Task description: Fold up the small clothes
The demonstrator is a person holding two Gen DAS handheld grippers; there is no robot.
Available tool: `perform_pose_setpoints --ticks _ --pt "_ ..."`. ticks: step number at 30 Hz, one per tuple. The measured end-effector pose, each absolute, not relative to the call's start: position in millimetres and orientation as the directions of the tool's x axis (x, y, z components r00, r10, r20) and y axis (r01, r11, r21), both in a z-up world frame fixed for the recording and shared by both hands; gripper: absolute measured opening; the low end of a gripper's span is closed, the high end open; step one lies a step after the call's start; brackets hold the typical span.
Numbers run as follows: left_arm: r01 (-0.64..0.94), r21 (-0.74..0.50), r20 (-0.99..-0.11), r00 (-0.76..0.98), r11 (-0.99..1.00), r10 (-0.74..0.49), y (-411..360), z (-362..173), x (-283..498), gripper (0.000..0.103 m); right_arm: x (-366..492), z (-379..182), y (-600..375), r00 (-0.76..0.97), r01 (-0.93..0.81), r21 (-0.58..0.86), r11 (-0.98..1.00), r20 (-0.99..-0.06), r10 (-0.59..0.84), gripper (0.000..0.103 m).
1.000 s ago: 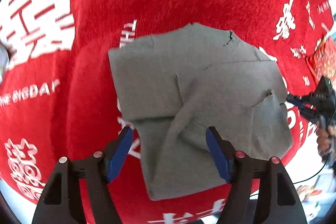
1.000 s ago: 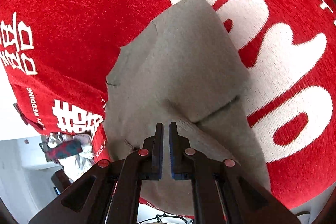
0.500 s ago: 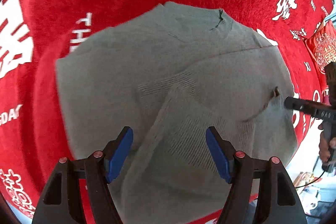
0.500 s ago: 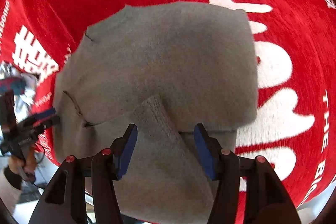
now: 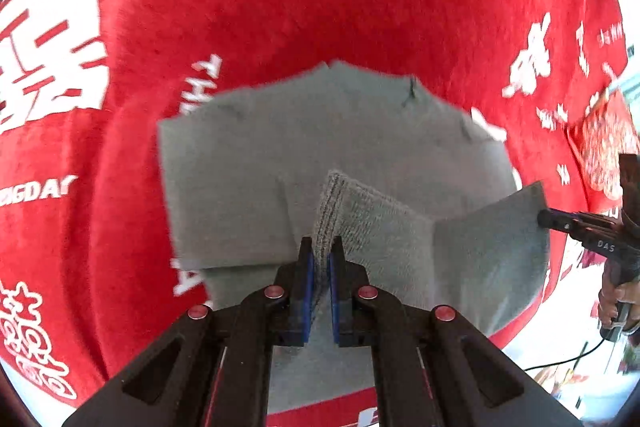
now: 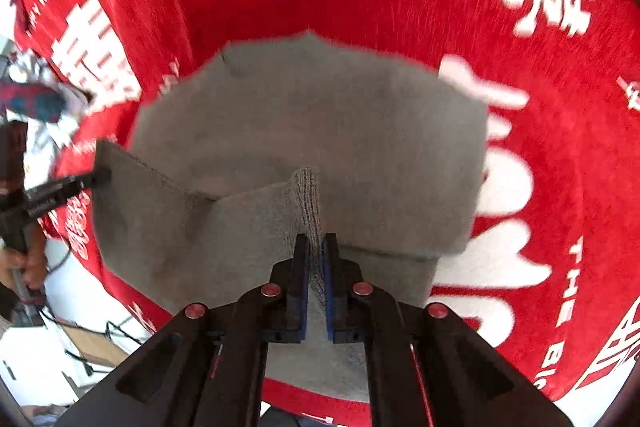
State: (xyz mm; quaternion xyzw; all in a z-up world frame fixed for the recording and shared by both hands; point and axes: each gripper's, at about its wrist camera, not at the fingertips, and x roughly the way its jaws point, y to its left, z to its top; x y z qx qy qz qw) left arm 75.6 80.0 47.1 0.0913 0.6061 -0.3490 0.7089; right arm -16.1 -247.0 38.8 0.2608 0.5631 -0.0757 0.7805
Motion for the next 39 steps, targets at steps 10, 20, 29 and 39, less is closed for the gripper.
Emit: perform_pose_setpoints --ticks 10,20,29,39 --pt "0.565 -0.233 -0.893 0.198 0.792 -0.404 49 57 157 0.008 79 28 -308 0.427 0.450 0.295 0.843 -0.900 0.087 0.007" --pt "0.513 -0.107 -0.960 0.168 0.851 -0.222 12 -51 190 0.008 119 -87 -332 0.285 0.573 0.285 0.768 -0.948 0.139 0.007" --pt "0.424 0.013 -0.960 0.258 0.906 -0.107 34 -47 208 0.049 114 -76 -332 0.226 0.632 0.150 0.760 -0.974 0.004 0.032" --pt "0.447 -0.085 -0.970 0.165 0.890 -0.176 74 -9 151 0.049 49 -26 -282 0.303 0.593 0.265 0.760 -0.948 0.093 0.034"
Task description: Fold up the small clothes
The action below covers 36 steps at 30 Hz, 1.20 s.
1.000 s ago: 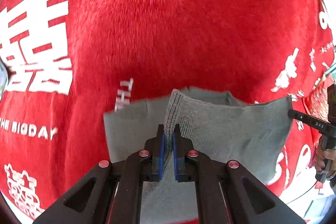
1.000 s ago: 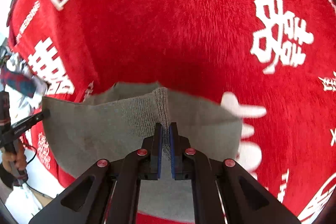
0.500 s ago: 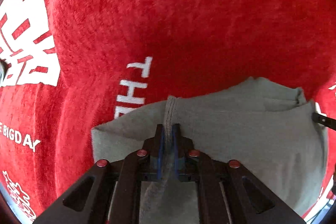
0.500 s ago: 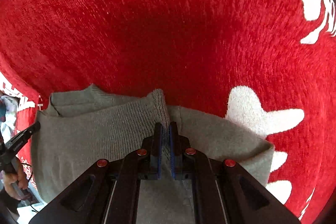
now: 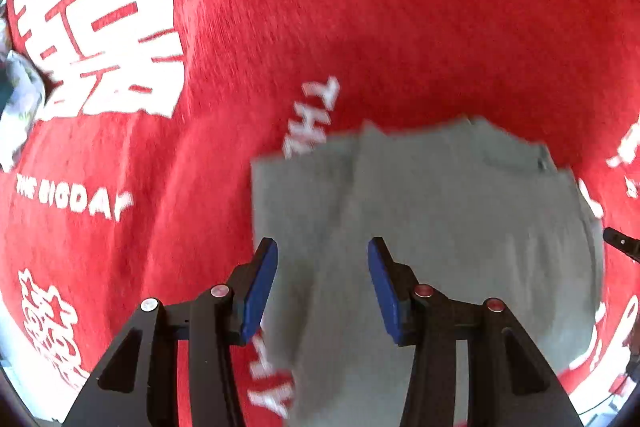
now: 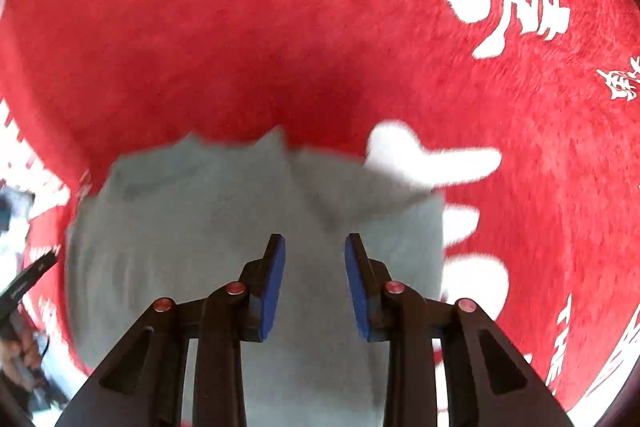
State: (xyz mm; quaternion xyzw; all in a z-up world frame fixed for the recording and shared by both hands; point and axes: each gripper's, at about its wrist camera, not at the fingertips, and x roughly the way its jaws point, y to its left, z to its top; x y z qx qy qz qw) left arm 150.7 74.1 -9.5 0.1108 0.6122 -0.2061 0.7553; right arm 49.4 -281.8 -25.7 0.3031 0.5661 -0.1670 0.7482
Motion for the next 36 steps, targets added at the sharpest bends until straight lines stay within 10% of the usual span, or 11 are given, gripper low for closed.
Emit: perform_pose_setpoints --ticks 12,16,22,23,25,27,36 --pt "0.370 -0.070 -0.994 0.047 0.926 -0.094 141 -46 93 0.049 -37 -49 -224 0.188 0.617 0.217 0.756 -0.974 0.126 0.030" --pt "0.215 -0.267 -0.964 -0.083 0.939 -0.254 174 -49 90 0.049 -87 -39 -230 0.336 0.740 0.417 0.527 -0.909 0.247 0.066" --pt "0.063 -0.352 -0.932 -0.121 0.934 -0.343 199 -61 78 0.049 -144 -84 -230 0.432 0.855 0.502 0.131 -0.829 0.355 0.065" --pt "0.068 -0.345 -0.935 -0.112 0.936 -0.336 199 -62 76 0.049 -148 -91 -229 0.450 0.857 0.508 0.085 -0.820 0.355 0.063" --pt "0.094 -0.313 -0.949 -0.084 0.945 -0.305 195 -58 72 0.048 -144 -100 -233 0.466 0.856 0.514 0.048 -0.810 0.356 0.008" --pt "0.127 -0.275 -0.961 -0.056 0.953 -0.270 194 -57 67 0.031 -133 -95 -235 0.417 0.870 0.480 0.115 -0.840 0.347 0.008" --pt "0.202 -0.214 -0.975 0.020 0.956 -0.222 198 -45 49 0.031 -152 -80 -249 0.143 0.911 0.250 0.329 -0.938 0.316 0.010"
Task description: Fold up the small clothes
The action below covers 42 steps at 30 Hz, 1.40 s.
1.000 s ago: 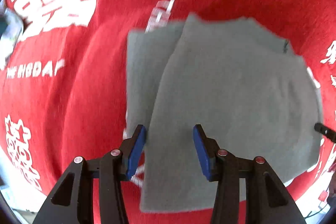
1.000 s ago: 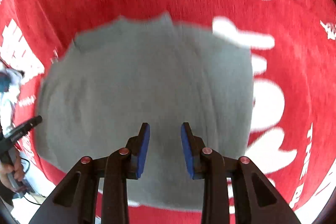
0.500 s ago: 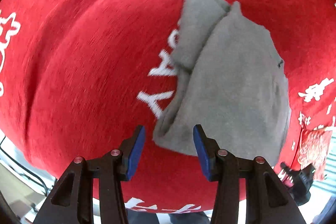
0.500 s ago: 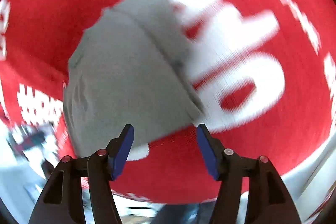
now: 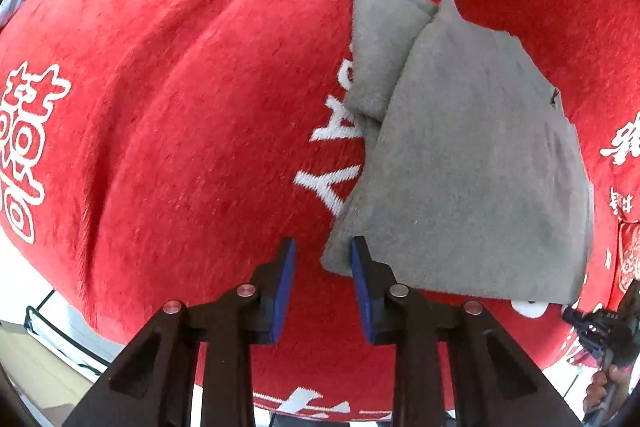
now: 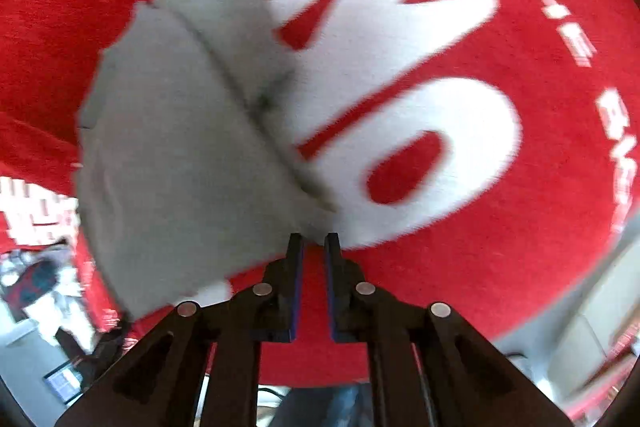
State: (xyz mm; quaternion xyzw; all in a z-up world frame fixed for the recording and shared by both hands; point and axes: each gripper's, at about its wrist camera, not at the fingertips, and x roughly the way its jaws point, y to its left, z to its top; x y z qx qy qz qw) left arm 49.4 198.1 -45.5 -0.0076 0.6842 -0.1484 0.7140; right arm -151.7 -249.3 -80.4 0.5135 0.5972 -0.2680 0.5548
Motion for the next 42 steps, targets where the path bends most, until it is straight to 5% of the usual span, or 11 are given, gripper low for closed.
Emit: perform_pose_setpoints --ticks 4,10,20,22,23,24,37,42 --pt "0.188 -0.152 -0.985 0.057 0.970 -0.165 218 -34 41 0.031 -165 -55 -250 0.101 0.921 0.212 0.326 -0.941 0.324 0.010" --pt "0.168 -0.137 -0.979 0.126 0.976 -0.160 242 -9 36 0.031 -69 -12 -221 0.105 0.689 0.222 0.690 -0.973 0.208 0.014" --pt "0.212 -0.068 -0.985 0.141 0.975 -0.099 225 -9 47 0.031 15 -60 -178 0.008 0.545 0.152 0.825 -0.984 0.176 0.014" --pt "0.217 -0.040 -0.984 0.161 0.975 -0.076 223 -9 48 0.058 8 -65 -177 -0.005 0.559 0.150 0.816 -0.983 0.184 0.014" --pt "0.212 -0.019 -0.982 0.181 0.977 -0.058 222 -7 47 0.091 4 -63 -177 -0.003 0.558 0.148 0.816 -0.984 0.180 0.014" --pt "0.205 0.005 -0.975 0.218 0.979 -0.041 222 -3 46 0.100 2 -61 -176 -0.007 0.555 0.143 0.819 -0.984 0.176 0.017" --pt "0.090 0.056 -0.971 0.236 0.994 0.033 231 -4 69 0.100 15 -23 -157 0.117 0.500 0.217 0.838 -0.976 0.182 0.080" --pt "0.107 0.075 -0.973 0.227 0.991 0.049 233 -8 72 0.100 24 -17 -142 0.169 0.505 0.282 0.816 -0.959 0.227 0.081"
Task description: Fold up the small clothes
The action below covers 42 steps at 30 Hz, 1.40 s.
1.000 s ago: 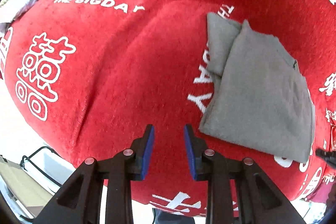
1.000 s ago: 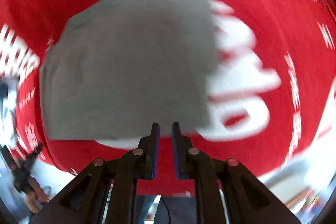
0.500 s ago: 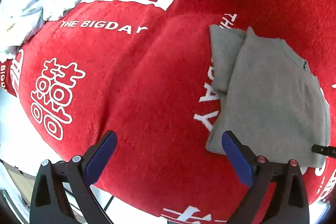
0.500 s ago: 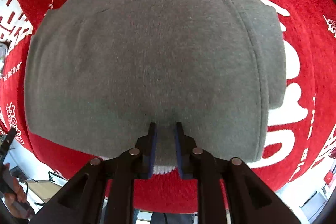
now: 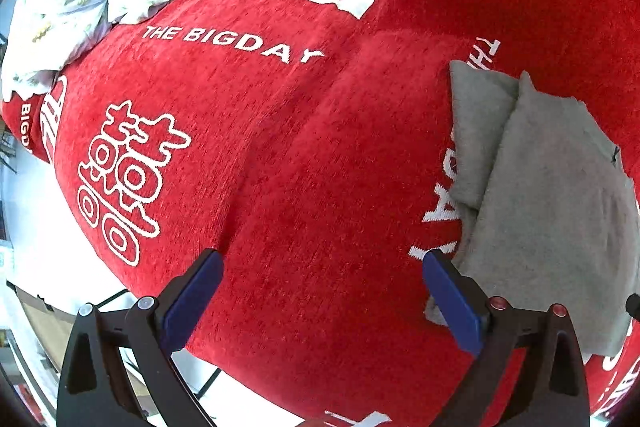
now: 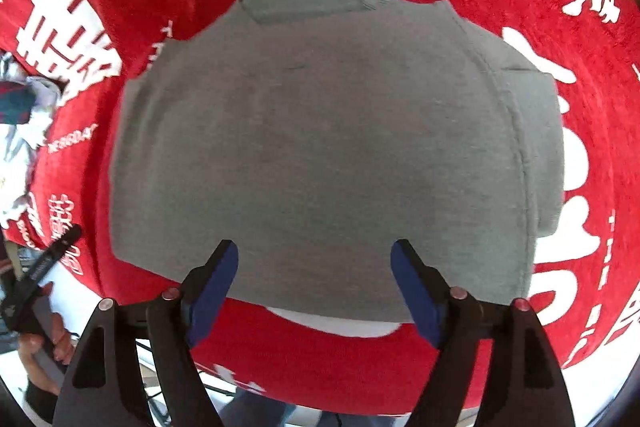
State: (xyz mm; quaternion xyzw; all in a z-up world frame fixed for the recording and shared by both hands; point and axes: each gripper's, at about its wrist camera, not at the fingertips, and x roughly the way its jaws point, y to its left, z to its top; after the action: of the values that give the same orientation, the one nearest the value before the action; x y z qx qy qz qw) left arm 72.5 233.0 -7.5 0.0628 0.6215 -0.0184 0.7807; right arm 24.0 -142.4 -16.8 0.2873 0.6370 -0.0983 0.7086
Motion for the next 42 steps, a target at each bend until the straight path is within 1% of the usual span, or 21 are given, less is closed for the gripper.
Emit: perform_pose_setpoints --ticks 2,3,7,12,16,20,23,42 --pt "0.111 0.050 -0.975 0.219 0.993 0.025 232 -8 73 0.100 29 -15 -141 0.183 0.519 0.304 0.798 -0.952 0.244 0.083" --pt "0.113 0.046 -0.976 0.217 0.993 0.020 231 -8 74 0.102 25 -12 -140 0.194 0.526 0.317 0.789 -0.948 0.251 0.083" --pt "0.142 0.038 -0.975 0.220 0.989 0.006 221 -6 75 0.102 26 -16 -140 0.230 0.549 0.356 0.756 -0.934 0.273 0.085" --pt "0.209 0.049 -0.974 0.225 0.977 0.001 200 -2 78 0.102 21 -24 -146 0.270 0.602 0.414 0.683 -0.910 0.314 0.085" --pt "0.246 0.040 -0.978 0.209 0.968 -0.012 188 -4 79 0.102 18 -28 -147 0.252 0.614 0.405 0.677 -0.914 0.319 0.085" --pt "0.285 0.030 -0.986 0.168 0.958 -0.019 183 -13 76 0.102 21 -36 -139 0.209 0.612 0.421 0.669 -0.902 0.377 0.085" --pt "0.309 0.031 -0.988 0.152 0.951 -0.017 180 -15 73 0.102 21 -40 -134 0.196 0.614 0.419 0.669 -0.902 0.384 0.085" --pt "0.341 0.053 -0.992 0.129 0.939 0.009 175 -21 74 0.102 8 -55 -122 0.218 0.651 0.470 0.597 -0.868 0.446 0.085"
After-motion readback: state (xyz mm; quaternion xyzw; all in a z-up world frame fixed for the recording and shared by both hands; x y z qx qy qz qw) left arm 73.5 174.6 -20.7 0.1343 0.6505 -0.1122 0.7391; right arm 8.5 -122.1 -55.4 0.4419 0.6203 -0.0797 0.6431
